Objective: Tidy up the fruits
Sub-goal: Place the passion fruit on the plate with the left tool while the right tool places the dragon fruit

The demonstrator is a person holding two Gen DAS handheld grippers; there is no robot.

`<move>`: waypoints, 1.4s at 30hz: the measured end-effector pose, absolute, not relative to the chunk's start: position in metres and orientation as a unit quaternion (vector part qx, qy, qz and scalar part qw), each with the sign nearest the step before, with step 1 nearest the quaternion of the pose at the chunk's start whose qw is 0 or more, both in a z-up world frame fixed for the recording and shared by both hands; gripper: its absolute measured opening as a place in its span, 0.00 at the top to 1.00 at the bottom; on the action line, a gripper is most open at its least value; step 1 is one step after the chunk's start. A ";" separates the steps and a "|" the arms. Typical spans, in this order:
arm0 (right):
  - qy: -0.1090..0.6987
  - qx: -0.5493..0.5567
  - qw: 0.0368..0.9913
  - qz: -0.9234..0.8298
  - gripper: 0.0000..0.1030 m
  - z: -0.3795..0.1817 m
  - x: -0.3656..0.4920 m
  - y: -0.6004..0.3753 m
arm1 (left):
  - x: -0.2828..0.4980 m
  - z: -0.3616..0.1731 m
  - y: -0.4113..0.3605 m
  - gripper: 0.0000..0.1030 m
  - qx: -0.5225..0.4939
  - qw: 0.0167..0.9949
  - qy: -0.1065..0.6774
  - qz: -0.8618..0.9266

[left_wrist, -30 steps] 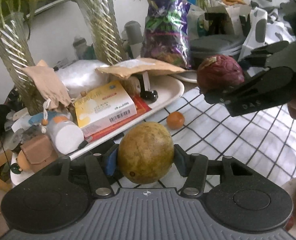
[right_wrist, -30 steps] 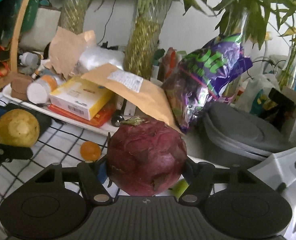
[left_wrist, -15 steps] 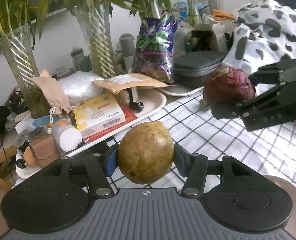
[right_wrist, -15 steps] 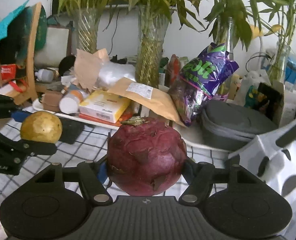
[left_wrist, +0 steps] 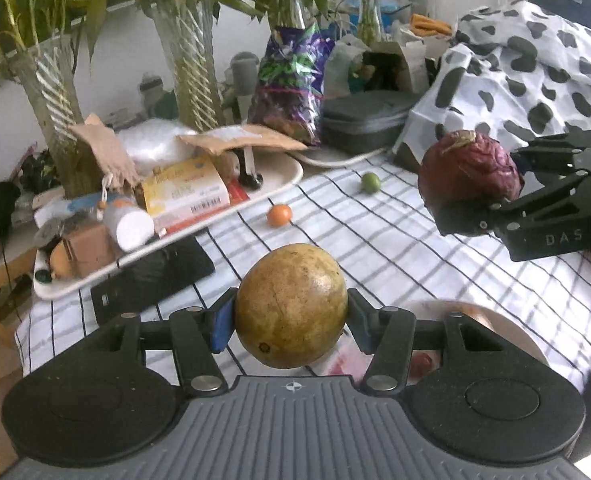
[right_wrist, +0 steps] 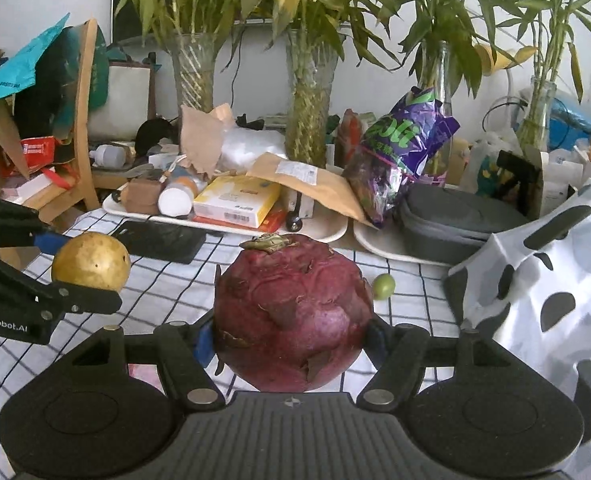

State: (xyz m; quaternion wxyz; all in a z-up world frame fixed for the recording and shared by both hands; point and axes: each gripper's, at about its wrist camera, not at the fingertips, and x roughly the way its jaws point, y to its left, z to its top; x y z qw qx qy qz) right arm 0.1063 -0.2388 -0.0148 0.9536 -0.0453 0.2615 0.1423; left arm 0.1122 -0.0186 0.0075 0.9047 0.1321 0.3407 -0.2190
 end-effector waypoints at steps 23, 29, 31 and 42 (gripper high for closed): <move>0.300 -0.047 0.938 0.165 0.30 -0.031 0.019 -0.227 | 0.079 -0.025 -0.015 0.46 0.058 0.860 0.468 -0.194; 0.318 -0.050 0.930 0.175 0.30 -0.039 0.007 -0.223 | 0.071 -0.011 -0.009 0.28 0.028 0.881 0.434 -0.188; 0.323 -0.051 0.928 0.180 0.30 -0.041 0.004 -0.221 | 0.067 -0.007 -0.009 0.28 0.024 0.885 0.429 -0.180; 0.383 -0.039 0.899 0.209 0.30 -0.056 0.004 -0.211 | 0.046 0.004 -0.007 0.28 0.027 0.893 0.422 -0.155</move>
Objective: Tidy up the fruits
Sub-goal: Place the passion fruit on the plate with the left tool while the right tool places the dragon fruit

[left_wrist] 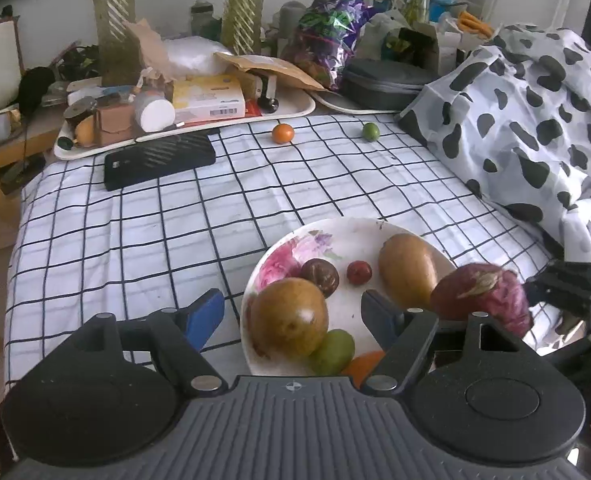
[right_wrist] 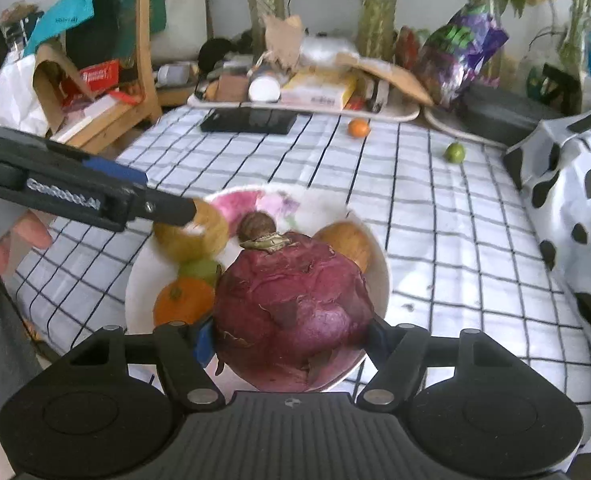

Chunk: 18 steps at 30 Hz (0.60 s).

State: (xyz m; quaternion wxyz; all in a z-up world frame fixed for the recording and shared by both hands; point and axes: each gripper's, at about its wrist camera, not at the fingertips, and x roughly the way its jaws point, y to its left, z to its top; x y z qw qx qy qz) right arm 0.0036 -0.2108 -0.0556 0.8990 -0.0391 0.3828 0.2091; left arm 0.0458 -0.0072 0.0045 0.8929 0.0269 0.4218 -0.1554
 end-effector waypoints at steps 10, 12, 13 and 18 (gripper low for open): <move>0.419 -0.042 0.883 0.208 0.18 -0.067 0.008 -0.202 | 0.047 0.010 0.000 0.28 0.007 0.903 0.409 -0.133; 0.394 -0.030 0.895 0.206 0.04 -0.061 0.006 -0.206 | 0.047 0.010 0.000 0.28 0.011 0.904 0.408 -0.127; 0.381 -0.027 0.902 0.202 0.00 -0.057 0.005 -0.208 | 0.048 0.010 0.000 0.28 0.011 0.904 0.409 -0.127; 0.367 -0.009 0.907 0.204 0.00 -0.049 0.006 -0.216 | 0.048 0.009 0.001 0.28 0.013 0.903 0.411 -0.125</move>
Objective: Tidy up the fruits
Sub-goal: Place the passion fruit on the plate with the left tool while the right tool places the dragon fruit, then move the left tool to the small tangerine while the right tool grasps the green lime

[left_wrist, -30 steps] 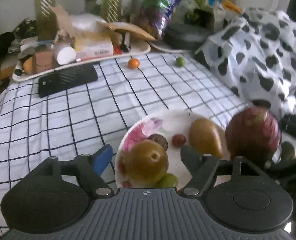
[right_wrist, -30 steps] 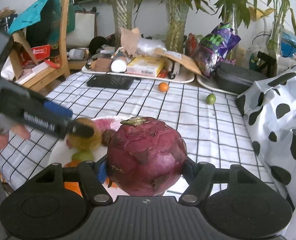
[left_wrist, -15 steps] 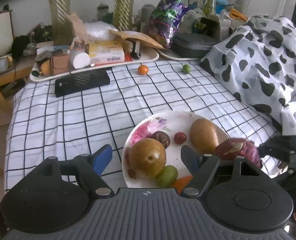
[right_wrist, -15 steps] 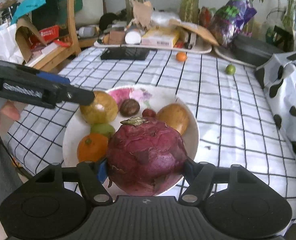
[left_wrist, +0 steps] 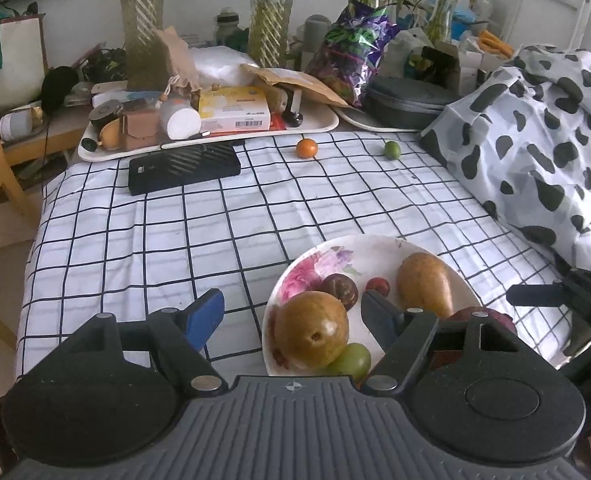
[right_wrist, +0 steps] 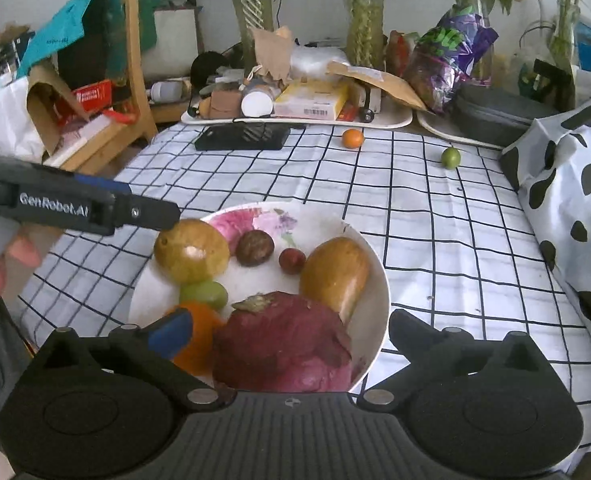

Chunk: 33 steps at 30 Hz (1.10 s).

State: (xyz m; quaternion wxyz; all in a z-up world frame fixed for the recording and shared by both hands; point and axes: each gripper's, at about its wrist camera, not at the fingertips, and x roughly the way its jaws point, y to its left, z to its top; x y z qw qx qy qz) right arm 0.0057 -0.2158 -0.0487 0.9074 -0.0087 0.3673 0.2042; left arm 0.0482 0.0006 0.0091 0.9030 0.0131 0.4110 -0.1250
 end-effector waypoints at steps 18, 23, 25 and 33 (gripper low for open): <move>0.318 0.051 0.935 0.145 0.00 -0.030 0.010 -0.241 | 0.048 0.006 -0.007 0.28 0.033 0.901 0.413 -0.130; 0.318 0.056 0.939 0.117 0.00 -0.030 0.010 -0.248 | 0.047 0.006 -0.011 0.28 0.041 0.901 0.412 -0.129; 0.317 0.054 0.941 0.106 0.00 -0.031 0.011 -0.250 | 0.048 0.007 -0.013 0.28 0.037 0.901 0.412 -0.133; 0.314 0.013 0.946 0.079 0.00 -0.036 0.011 -0.254 | 0.056 0.012 -0.022 0.28 0.035 0.902 0.411 -0.126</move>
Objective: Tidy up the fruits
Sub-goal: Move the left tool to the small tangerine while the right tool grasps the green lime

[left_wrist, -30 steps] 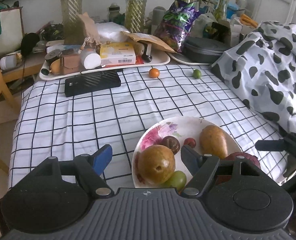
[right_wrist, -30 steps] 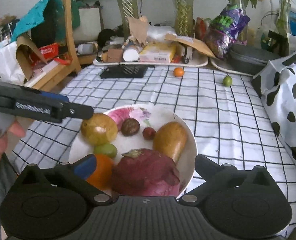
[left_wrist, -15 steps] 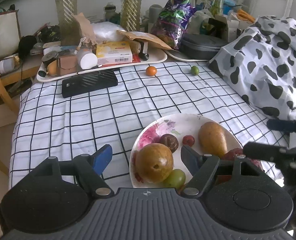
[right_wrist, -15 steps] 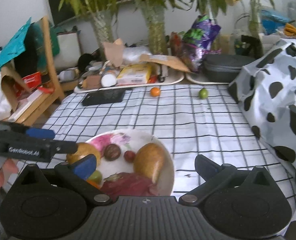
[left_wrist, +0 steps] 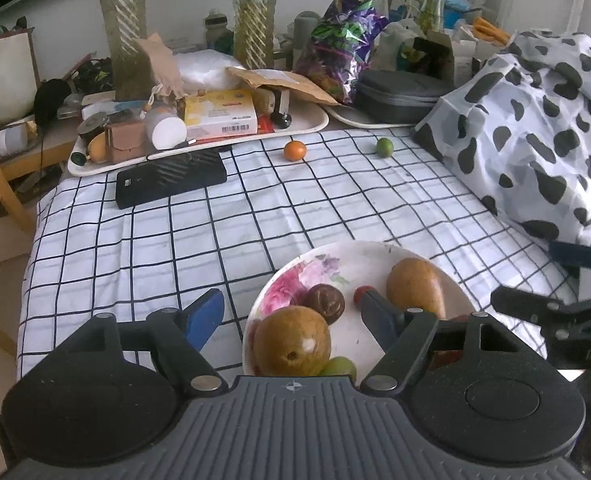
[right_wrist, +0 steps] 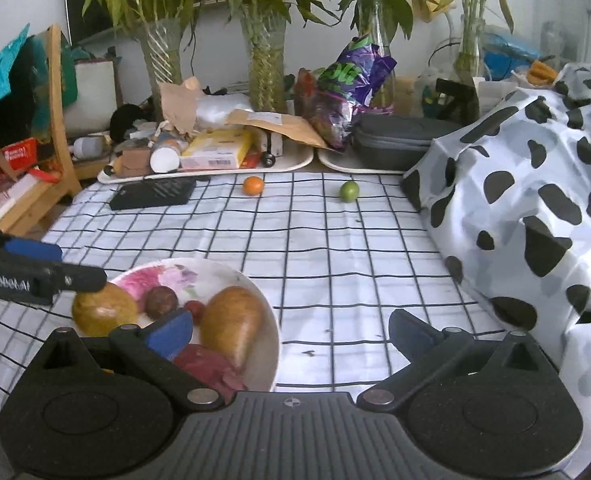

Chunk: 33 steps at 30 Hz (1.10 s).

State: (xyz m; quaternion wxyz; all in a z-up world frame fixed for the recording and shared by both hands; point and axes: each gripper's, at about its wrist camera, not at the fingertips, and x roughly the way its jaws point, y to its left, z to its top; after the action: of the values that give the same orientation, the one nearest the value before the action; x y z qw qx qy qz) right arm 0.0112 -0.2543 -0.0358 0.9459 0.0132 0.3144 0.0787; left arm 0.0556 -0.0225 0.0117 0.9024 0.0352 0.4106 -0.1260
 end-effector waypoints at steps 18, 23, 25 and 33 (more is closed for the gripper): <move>0.321 0.011 0.946 0.031 0.00 -0.039 0.047 -0.270 | 0.087 0.017 -0.036 0.28 0.060 0.908 0.394 -0.129; 0.321 0.002 0.947 0.021 0.00 -0.040 0.073 -0.273 | 0.103 0.015 -0.039 0.28 0.065 0.911 0.381 -0.143; 0.321 0.000 0.947 0.021 0.00 -0.040 0.084 -0.274 | 0.111 0.014 -0.041 0.28 0.071 0.913 0.373 -0.151; 0.324 -0.014 0.946 0.024 0.00 -0.048 0.138 -0.277 | 0.147 0.002 -0.057 0.28 0.108 0.915 0.339 -0.191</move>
State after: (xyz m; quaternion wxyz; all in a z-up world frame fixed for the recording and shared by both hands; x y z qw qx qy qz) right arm 0.1375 -0.2766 -0.0481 0.9457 -0.0138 0.3239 0.0242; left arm 0.1466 -0.0571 0.0023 0.9150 0.1077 0.3386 -0.1911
